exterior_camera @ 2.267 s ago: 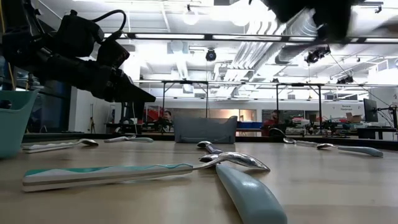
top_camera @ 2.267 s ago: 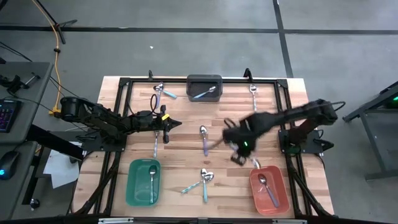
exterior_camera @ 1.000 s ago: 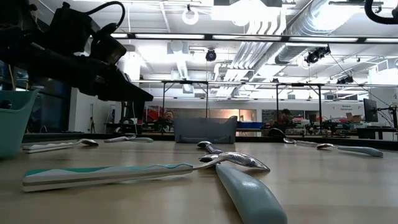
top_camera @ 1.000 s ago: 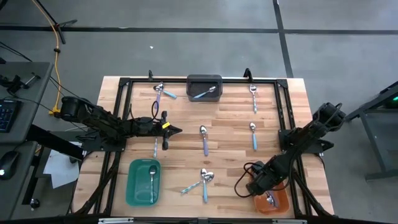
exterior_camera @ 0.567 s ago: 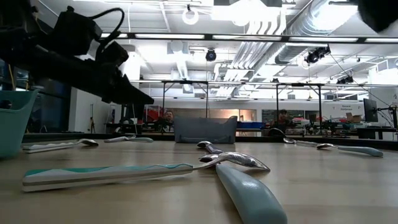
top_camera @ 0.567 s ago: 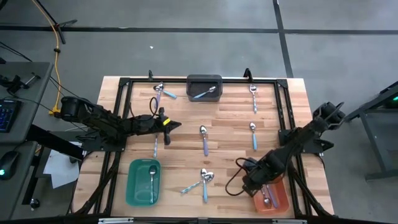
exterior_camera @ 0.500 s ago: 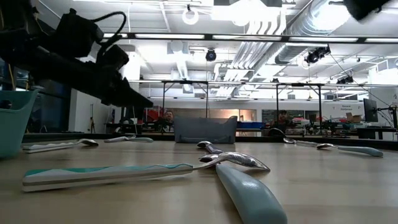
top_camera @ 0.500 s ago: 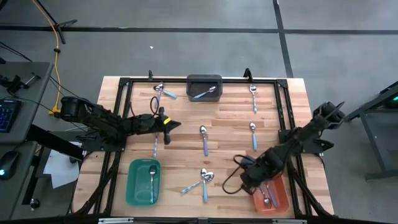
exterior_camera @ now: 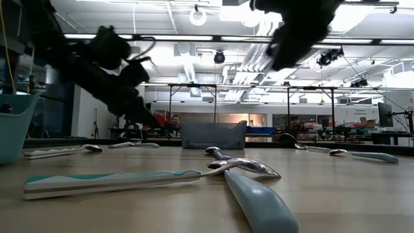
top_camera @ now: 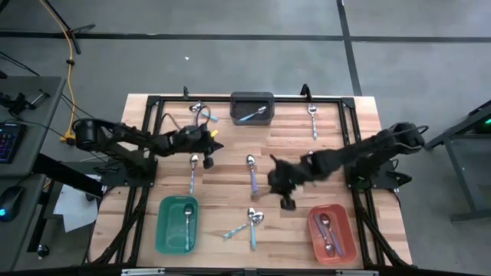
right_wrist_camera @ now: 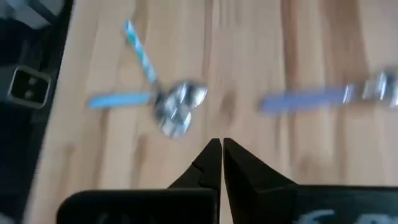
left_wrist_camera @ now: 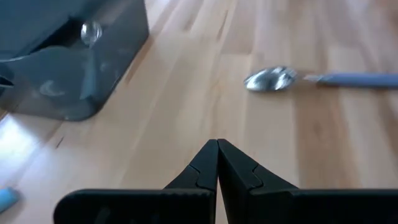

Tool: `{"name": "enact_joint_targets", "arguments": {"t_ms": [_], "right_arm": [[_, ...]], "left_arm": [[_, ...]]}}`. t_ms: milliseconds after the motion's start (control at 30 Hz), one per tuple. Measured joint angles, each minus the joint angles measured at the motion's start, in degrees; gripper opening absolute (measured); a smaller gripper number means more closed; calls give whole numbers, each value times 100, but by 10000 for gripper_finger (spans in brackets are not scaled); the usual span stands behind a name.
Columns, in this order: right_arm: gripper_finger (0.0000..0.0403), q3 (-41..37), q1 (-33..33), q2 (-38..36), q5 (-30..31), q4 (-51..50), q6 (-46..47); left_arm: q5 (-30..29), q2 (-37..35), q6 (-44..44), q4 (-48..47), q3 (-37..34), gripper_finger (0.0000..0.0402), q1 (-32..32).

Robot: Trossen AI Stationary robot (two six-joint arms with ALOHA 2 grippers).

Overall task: Sort silverware by color (type)
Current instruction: Put the blue spoon into the black bin

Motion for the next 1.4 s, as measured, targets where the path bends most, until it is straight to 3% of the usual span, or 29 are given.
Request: {"name": "enact_joint_targets", "arguments": {"t_ms": [300, 433, 733, 1000, 1167, 1400], "right_arm": [[0, -1487, -1880, 2, -1048, 3306, -2291], [0, -1763, -2749, -203, -1703, 3417, -2755], [0, -2097, -4420, -1208, -2679, 3583, -3215], [0, -2141, -4366, -1478, -2742, 3596, -3320], [0, -2141, -4108, -1476, -2742, 3496, -3357], [0, -2141, -4032, -1640, -2738, 3430, -3458]], "left_arm": [[11, 0, 1176, -3222, 1683, 0, 478], [-300, 1, 1637, -4787, 2530, 0, 709], [-669, 483, 2171, -6844, 4536, 0, 1795], [68, 1900, 3372, -9143, 6636, 0, 2435], [-170, 2467, 3921, -9225, 6794, 5, 2415], [158, 2885, 3894, -9192, 6805, 56, 2296]]}}
